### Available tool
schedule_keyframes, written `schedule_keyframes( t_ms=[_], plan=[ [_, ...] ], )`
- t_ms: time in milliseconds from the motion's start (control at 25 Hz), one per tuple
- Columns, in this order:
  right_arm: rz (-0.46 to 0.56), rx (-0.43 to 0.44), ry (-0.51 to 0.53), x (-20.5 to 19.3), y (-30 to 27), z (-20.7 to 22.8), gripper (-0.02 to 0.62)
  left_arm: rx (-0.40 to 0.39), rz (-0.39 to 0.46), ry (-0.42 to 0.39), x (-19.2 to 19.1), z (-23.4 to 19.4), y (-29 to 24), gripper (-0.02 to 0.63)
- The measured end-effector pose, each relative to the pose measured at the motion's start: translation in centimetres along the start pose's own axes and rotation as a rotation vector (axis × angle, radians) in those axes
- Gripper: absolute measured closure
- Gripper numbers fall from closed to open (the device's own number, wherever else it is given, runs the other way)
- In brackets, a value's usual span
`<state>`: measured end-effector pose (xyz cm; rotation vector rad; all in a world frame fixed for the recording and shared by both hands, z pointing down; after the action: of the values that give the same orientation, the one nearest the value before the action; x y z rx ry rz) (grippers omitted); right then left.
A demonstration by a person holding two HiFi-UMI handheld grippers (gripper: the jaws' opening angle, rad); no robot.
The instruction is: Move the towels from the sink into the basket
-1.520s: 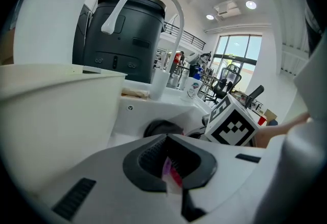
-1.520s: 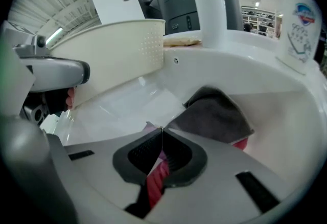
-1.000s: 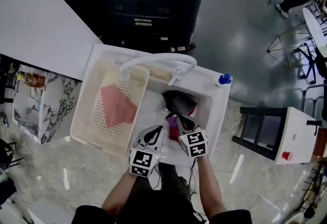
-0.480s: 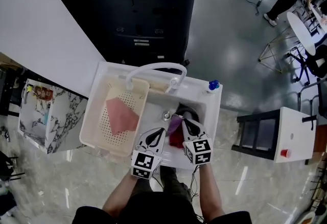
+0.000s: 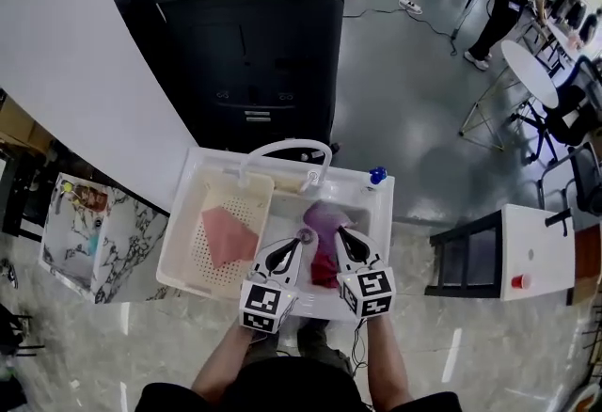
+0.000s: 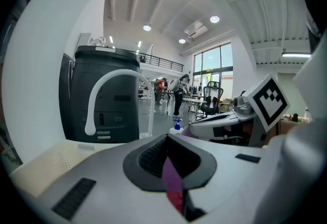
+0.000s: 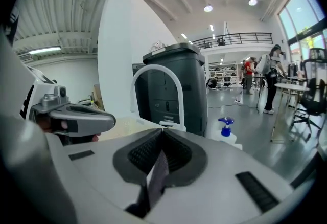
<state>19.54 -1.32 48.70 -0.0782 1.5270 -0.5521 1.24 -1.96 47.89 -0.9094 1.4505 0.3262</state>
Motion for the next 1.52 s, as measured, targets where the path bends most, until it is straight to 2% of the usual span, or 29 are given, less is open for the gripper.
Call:
schedule_keyframes(
  t_ms=[320, 720, 1080, 1520],
  plan=[
    [0.143, -0.032, 0.025, 4.1, 3.0, -0.7, 0.563, 0.002, 0.073, -0.046, 3.6, -0.1, 1.7, 0.603],
    [0.292, -0.011, 0.073, 9.3, 4.6, -1.9, 0.563, 0.019, 0.132, -0.100, 6.3, -0.8, 3.1, 0.603],
    [0.384, 0.078, 0.133, 13.4, 3.8, -5.0, 0.563, 0.138, 0.174, -0.101, 7.2, -3.5, 7.1, 0.603],
    [0.465, 0.225, 0.181, 17.1, 1.6, -10.8, 0.563, 0.312, 0.202, -0.071, 6.5, -7.4, 13.4, 0.603]
  ],
)
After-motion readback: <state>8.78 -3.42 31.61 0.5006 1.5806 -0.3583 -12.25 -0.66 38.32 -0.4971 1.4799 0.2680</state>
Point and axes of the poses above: the fingertips, and each gripper's own axes: y backward along the fingers, z to its right, x out of its top, the point moved 9 cm from there along y, backward along the fingers, and after that the axes turned 3 degrees about -x, right-handed, at the moved point
